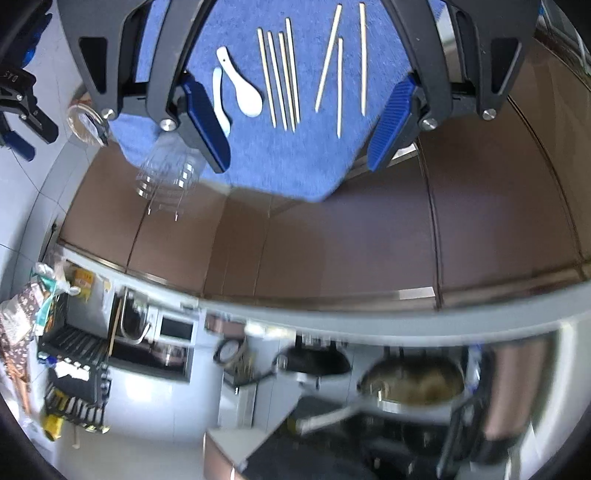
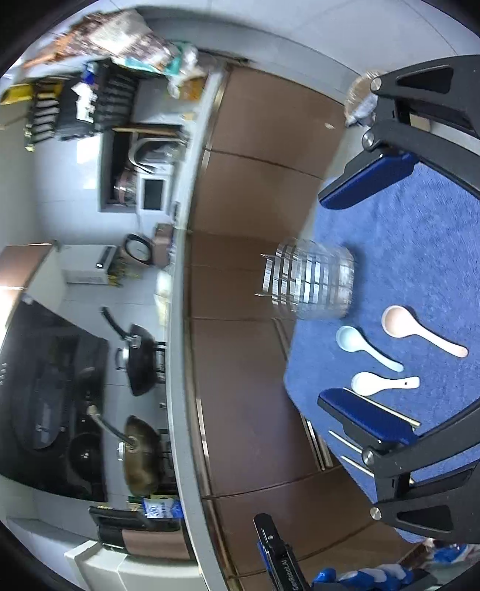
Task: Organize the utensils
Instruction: 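Grasp the pink spoon with the right tool while the left tool grasps a chopstick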
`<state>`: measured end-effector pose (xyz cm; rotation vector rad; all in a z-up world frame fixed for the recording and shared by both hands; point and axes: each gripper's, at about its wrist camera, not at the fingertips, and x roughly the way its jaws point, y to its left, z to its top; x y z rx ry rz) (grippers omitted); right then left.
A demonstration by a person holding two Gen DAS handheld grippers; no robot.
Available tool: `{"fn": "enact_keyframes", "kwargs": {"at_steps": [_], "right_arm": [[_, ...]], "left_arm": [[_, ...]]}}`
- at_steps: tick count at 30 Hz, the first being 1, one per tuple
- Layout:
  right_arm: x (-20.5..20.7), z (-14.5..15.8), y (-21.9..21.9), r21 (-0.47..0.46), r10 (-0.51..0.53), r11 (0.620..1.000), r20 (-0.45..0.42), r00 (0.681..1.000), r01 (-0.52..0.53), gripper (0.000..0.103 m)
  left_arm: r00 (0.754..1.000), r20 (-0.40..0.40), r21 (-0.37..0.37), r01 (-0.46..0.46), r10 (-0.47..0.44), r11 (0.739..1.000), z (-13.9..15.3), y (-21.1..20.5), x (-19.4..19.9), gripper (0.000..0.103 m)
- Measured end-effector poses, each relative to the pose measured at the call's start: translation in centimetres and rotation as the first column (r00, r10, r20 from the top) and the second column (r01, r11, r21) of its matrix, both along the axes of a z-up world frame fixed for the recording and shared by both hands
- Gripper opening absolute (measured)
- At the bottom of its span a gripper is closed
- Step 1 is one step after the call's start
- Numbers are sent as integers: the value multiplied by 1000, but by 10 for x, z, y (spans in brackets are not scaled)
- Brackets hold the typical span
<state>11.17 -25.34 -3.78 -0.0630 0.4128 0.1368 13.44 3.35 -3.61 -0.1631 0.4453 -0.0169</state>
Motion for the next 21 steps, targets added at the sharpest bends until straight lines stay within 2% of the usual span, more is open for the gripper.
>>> {"fn": "enact_keyframes", "kwargs": {"at_steps": [4,7,11,13,16,21], "right_arm": [[27,-25,-6,38,59,998,-106,993,-56,79],[53,-51,-13,95,134,989,-211,968,-116,67],[89,-92,-18,166,212,973,-348,913,-162,51],[102,-107,-21,192,235,966,-394,889,-171,49],[114,-121,-24,223,260,959,-432,864,-177,45],[132,-136,-31,246,287,951,-478,830,-187,43]], "left_arm": [[987,-153,-52,45,-52,998,-29,7,39,75],[959,-266,-83,75,-95,994,-53,10,73,74],[902,-404,-134,108,-154,985,-91,8,117,68],[862,-470,-164,123,-187,979,-108,6,136,53],[811,-540,-186,144,-223,972,-130,-1,162,40],[738,-627,-223,138,-250,965,-160,-5,194,25]]}}
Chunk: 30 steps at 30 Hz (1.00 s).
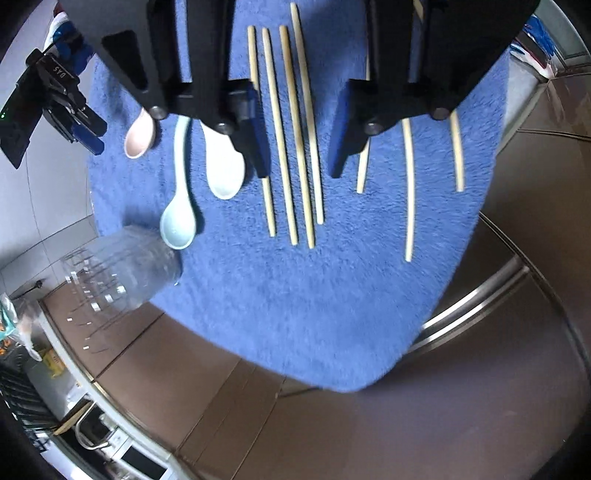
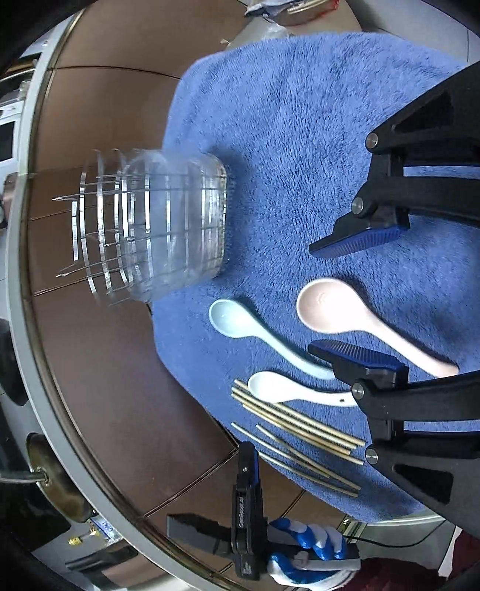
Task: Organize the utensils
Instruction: 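Grasp the pink spoon with the right tool while the left tool grasps a chopstick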
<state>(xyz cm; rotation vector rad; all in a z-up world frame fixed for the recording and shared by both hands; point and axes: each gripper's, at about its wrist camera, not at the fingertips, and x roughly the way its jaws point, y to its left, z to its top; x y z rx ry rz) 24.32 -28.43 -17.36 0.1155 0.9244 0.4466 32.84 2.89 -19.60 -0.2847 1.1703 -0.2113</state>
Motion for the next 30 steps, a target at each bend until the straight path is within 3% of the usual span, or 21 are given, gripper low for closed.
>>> {"fn": "enact_keyframes", "kwargs": {"at_steps": [10,22,24,27,30], "right_arm": [[20,-14,-3,-7,55,998,-41,998,-55,41],[41,-29,7,-34,130,990,-97,987,-134,32],[45,-34,11,-31,150,988,-110,982,-155,29],[49,-38,13,-30,189,981,-129,974,-194,11],[46,-35,16,-57,207,975,-116,971,-214,9]], "left_arm": [[997,-73,34,-10,13,999,-27,4,20,15],[993,-116,71,-10,18,997,-38,-1,30,13],[993,-117,80,-9,19,997,-39,-4,32,13],[993,-117,96,-5,16,995,-40,-10,33,12],[993,-118,83,-21,31,996,-40,-10,33,5]]}}
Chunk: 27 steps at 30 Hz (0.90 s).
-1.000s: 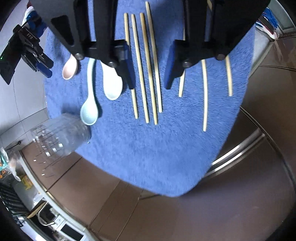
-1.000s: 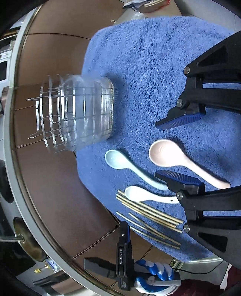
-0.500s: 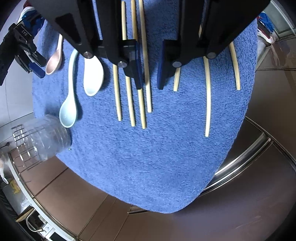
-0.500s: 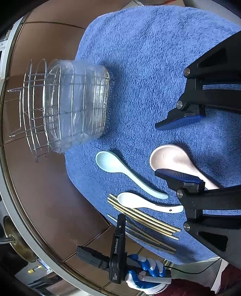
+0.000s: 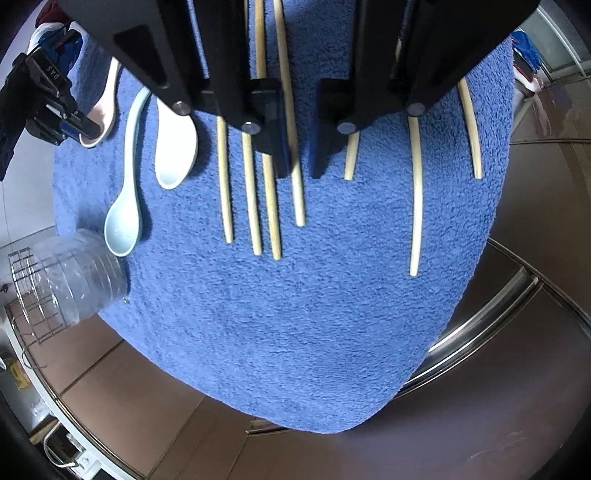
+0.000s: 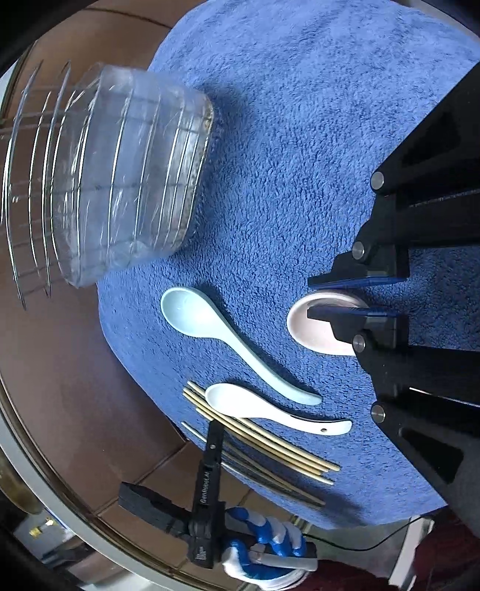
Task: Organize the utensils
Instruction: 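Grasp the pink spoon with the right tool while the left tool grasps a chopstick, then carry the pink spoon into the holder with the right tool while the left drops the chopstick in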
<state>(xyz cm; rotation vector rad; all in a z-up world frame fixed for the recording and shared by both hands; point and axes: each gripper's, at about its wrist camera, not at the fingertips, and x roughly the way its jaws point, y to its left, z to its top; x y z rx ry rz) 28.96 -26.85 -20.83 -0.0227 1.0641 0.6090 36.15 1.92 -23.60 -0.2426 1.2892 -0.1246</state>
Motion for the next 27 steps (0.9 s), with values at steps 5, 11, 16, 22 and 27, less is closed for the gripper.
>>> {"fn": "enact_keyframes", "kwargs": {"at_steps": [5,11,16,22,27], "right_arm": [[-15,19,2,-30,-8,999,73,997,10,8],[-42,74,-9,-52,-79,994,245,966,95,8],[-51,140,-25,-34,-196,971,444,874,235,8],[-35,202,-42,23,-342,902,646,682,431,8],[-10,217,-42,30,-375,844,747,549,536,8]], "left_arm": [[998,53,-45,-21,24,999,10,4,-15,5],[960,278,-59,-12,28,998,75,3,-46,5],[867,495,-122,-3,63,993,150,-7,-59,5],[738,656,-254,20,157,967,218,-36,-46,5],[667,709,-342,40,230,939,244,-71,-17,5]]}}
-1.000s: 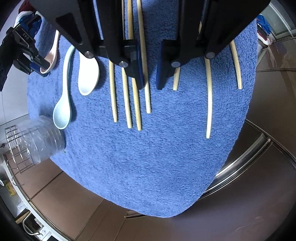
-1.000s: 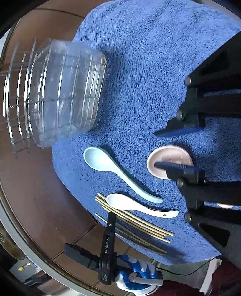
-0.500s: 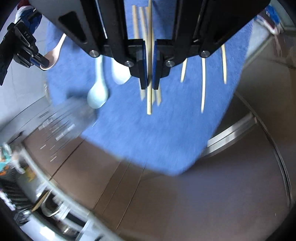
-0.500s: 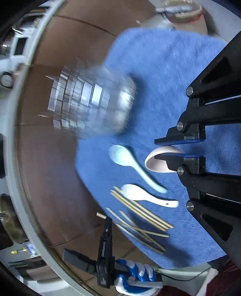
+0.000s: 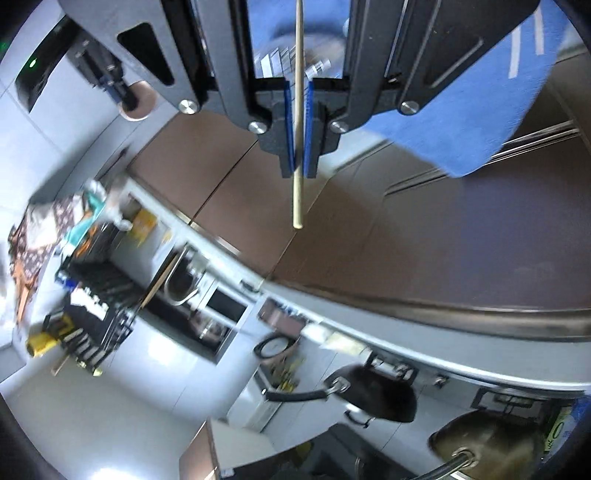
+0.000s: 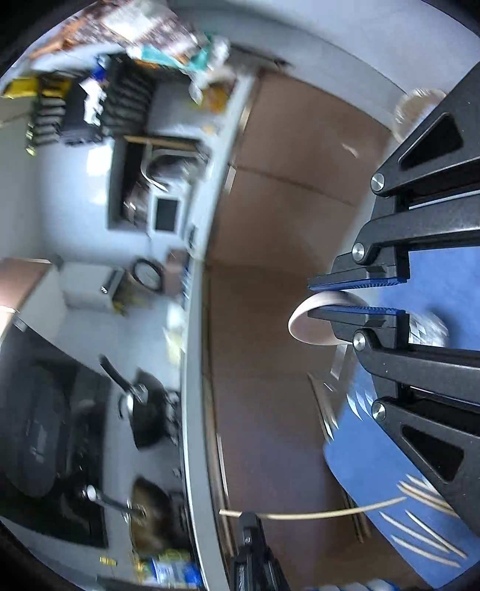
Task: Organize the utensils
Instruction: 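Carry the pink spoon into the holder with the right tool while the left drops the chopstick in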
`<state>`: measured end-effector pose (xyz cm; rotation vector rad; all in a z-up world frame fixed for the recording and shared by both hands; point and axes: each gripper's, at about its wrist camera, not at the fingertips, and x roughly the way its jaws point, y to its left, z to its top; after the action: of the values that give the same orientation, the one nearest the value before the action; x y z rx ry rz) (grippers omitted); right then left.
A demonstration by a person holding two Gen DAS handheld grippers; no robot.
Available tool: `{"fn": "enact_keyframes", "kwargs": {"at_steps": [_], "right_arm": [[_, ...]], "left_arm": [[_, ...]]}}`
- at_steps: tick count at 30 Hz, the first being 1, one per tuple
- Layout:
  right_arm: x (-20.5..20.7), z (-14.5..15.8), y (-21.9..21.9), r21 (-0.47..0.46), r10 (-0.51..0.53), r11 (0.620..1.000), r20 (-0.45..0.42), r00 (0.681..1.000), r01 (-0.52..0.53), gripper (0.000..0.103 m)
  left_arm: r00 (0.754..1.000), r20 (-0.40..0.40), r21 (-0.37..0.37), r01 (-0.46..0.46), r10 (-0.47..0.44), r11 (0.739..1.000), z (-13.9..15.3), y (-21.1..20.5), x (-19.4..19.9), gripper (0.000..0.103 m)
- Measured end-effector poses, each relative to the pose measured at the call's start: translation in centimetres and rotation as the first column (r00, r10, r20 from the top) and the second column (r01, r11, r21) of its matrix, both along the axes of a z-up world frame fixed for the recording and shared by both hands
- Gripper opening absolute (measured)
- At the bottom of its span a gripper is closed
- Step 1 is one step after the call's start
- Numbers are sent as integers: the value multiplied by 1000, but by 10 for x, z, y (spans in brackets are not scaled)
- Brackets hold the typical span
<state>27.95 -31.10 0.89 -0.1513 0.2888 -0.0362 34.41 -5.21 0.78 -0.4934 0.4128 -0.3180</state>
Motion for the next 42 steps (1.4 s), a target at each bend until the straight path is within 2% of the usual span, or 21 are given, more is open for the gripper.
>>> {"fn": "enact_keyframes", "kwargs": {"at_steps": [7,12,18,20,22,24,32,37,42], "right_arm": [[49,-31,3,-47,-99,994,47,994,101,8],[66,-63,2,-26,-127,991,36,991,128,8],[69,-90,4,-16,-104,994,3,995,104,10],[68,-94,4,-3,-88,996,-8,996,88,21],[65,-94,4,6,-82,997,-11,997,82,28],[61,-90,5,13,-71,997,-17,997,71,33],[15,-52,5,36,-61,997,-2,998,61,34],[-29,-33,11,64,-25,998,-7,1000,25,34],[-70,-34,28,66,25,998,-46,999,-22,34]], "left_arm": [[994,89,64,-77,71,995,-3,-66,33,5],[981,153,167,-141,116,976,-30,-102,42,5],[983,148,240,-142,108,960,-63,-114,47,7],[985,140,256,-132,99,958,-67,-113,45,12],[987,135,254,-122,90,960,-65,-109,40,22],[987,138,254,-118,85,960,-59,-105,33,25],[987,154,287,-85,42,954,-13,-77,-19,29],[992,125,341,-78,37,937,5,-47,-64,29],[998,61,343,-51,32,938,9,-5,-102,29]]}}
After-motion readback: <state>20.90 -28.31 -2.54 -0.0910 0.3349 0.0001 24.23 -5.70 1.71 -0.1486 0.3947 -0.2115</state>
